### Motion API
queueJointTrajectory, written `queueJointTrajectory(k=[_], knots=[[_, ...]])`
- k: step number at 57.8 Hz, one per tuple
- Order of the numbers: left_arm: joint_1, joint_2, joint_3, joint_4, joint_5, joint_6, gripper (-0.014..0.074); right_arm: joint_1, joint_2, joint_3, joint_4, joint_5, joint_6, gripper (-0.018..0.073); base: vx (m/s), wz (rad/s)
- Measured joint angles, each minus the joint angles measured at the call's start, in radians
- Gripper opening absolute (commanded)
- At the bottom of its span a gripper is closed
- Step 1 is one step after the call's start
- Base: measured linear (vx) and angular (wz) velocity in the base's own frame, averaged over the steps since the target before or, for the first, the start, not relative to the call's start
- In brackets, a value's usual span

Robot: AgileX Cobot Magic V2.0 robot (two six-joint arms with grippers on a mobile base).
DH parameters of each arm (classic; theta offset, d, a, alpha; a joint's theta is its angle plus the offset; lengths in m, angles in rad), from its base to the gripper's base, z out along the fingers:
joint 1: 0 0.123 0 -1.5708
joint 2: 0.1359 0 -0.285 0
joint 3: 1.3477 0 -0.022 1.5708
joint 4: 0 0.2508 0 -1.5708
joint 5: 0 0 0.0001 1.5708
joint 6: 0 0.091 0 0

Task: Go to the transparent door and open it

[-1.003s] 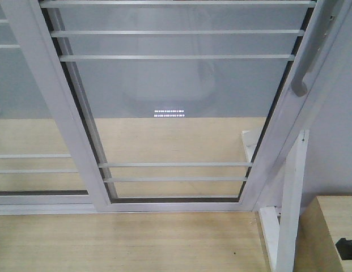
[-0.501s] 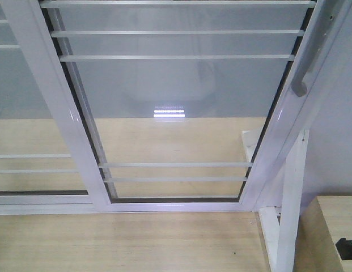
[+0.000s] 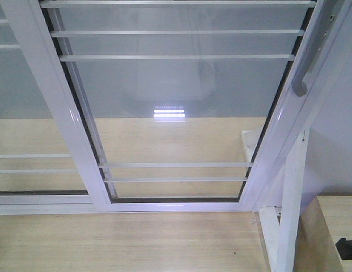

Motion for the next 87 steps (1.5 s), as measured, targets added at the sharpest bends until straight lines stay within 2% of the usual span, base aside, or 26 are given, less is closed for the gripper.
queueJointTrajectory(k=[13,29,35,42,49,56,63,69,78,87], knots=[[0.000,0.000,0.000,0.000,-0.056,-0.008,-0.0006,0.000,0.000,0.000,0.000,-0.006,0.000,-0.0006,0.00,0.00],[0.000,0.000,0.000,0.000,-0.280,-0.122,-0.0006,0.000,0.000,-0.004,0.007,-0.167,0.002,-0.0005,0.00,0.00],[0.000,0.000,-0.019,0.000,-0.290,-0.135,-0.0006,0.000,0.000,-0.075,0.033,-0.116,0.003,-0.0005,0.00,0.00],[0.000,0.011,-0.113,0.000,-0.289,-0.140,-0.0006,0.000,0.041,-0.254,0.017,-0.020,-0.006,-0.0005,0.00,0.00],[0.000,0.103,-0.252,0.000,-0.259,-0.139,-0.0006,0.000,0.199,-0.414,-0.040,0.064,-0.005,-0.0005,0.00,0.00],[0.000,0.251,-0.368,0.000,-0.222,-0.139,-0.0006,0.000,0.381,-0.524,-0.052,0.050,-0.004,-0.0005,0.00,0.00],[0.000,0.424,-0.438,0.000,-0.225,-0.139,-0.0006,0.000,0.563,-0.570,-0.055,-0.071,-0.004,-0.0003,0.00,0.00],[0.000,0.563,-0.450,0.000,-0.240,-0.139,-0.0004,0.000,0.730,-0.576,-0.054,-0.188,-0.004,0.0001,0.00,0.00],[0.000,0.730,-0.450,0.000,-0.240,-0.139,0.0011,0.000,0.922,-0.576,-0.043,-0.291,-0.004,0.0034,0.00,0.00],[0.000,0.844,-0.450,0.000,-0.269,-0.134,0.0075,0.000,1.084,-0.597,0.052,-0.385,-0.004,0.0100,0.00,0.00]])
